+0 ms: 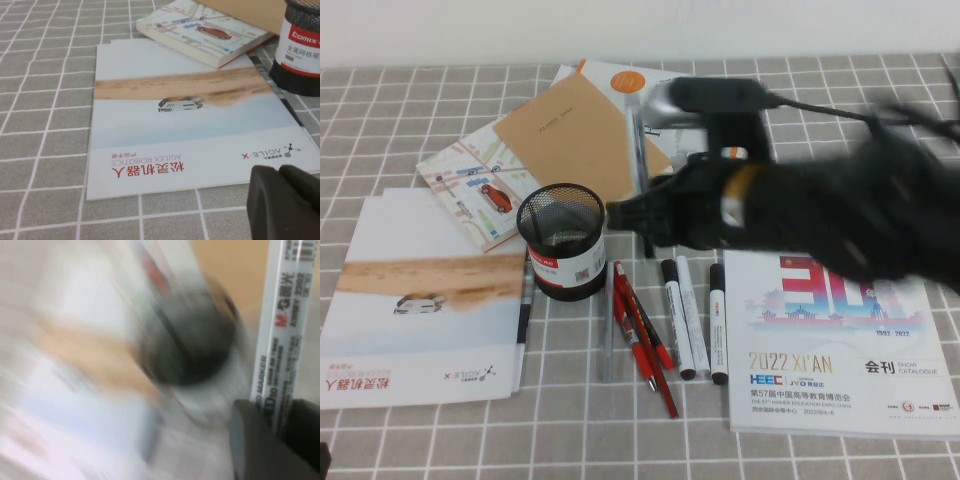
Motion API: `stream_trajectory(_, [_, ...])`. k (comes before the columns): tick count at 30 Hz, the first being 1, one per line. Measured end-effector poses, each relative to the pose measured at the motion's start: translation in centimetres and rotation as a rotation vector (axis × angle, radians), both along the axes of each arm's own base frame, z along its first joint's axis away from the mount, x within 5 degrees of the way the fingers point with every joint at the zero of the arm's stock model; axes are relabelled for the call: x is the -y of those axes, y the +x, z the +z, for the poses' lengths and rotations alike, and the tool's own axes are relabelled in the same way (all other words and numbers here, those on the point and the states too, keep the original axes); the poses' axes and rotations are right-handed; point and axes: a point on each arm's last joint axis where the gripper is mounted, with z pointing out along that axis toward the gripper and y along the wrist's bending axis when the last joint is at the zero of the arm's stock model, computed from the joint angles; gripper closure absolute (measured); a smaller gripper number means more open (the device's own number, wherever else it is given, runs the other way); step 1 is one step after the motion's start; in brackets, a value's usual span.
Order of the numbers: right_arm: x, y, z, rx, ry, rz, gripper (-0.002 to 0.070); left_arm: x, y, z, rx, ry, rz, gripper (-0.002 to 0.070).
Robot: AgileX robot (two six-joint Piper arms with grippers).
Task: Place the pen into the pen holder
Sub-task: Place the pen onto the pen holder
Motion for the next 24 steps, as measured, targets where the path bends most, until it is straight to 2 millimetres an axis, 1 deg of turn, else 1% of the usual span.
stream_trajectory(3, [0.5,-1.2,-0.1,0.299,0.231,0.082,0.0587,0.0,0.0,0.0,0.0,0.0,0.0,0.0678])
stream_trajectory(4, [0.7,-1.6,-0.5,0.399,0.278,0.111,0.0587,0.0,0.0,0.0,0.0,0.0,0.0,0.0678])
stream_trajectory(5, [0.6,-1.8,-0.4,0.447,0.294,0.125,0.0587,0.0,0.0,0.0,0.0,0.0,0.0,0.0678])
stream_trajectory(7, [0.2,-2.1,-0.2,0.616,0.392,0.158,0.0587,0.0,0.0,0.0,0.0,0.0,0.0,0.0678])
stream_trajectory(8, [0.0,-2.1,-0.2,0.647,0.41,0.163,0.0587,0.0,0.0,0.0,0.0,0.0,0.0,0.0678])
stream_trajectory(10, [-0.8,-1.7,-0.3,0.695,0.429,0.179,0.0587,0.0,0.0,0.0,0.0,0.0,0.0,0.0678])
stream_trajectory(14, [-2.9,0.1,-1.5,0.736,0.396,0.211,0.0587,0.0,0.0,0.0,0.0,0.0,0.0,0.0678])
stream_trajectory(17, [-4.4,1.5,-3.0,0.75,0.357,0.219,0.0587,0.0,0.0,0.0,0.0,0.0,0.0,0.0678])
stream_trajectory(20, [-5.6,3.0,-4.9,0.727,0.319,0.206,0.0587,0.0,0.0,0.0,0.0,0.0,0.0,0.0678])
stream_trajectory(24, [-6.8,4.2,-7.5,0.693,0.272,0.209,0.0587,0.0,0.0,0.0,0.0,0.0,0.0,0.0678])
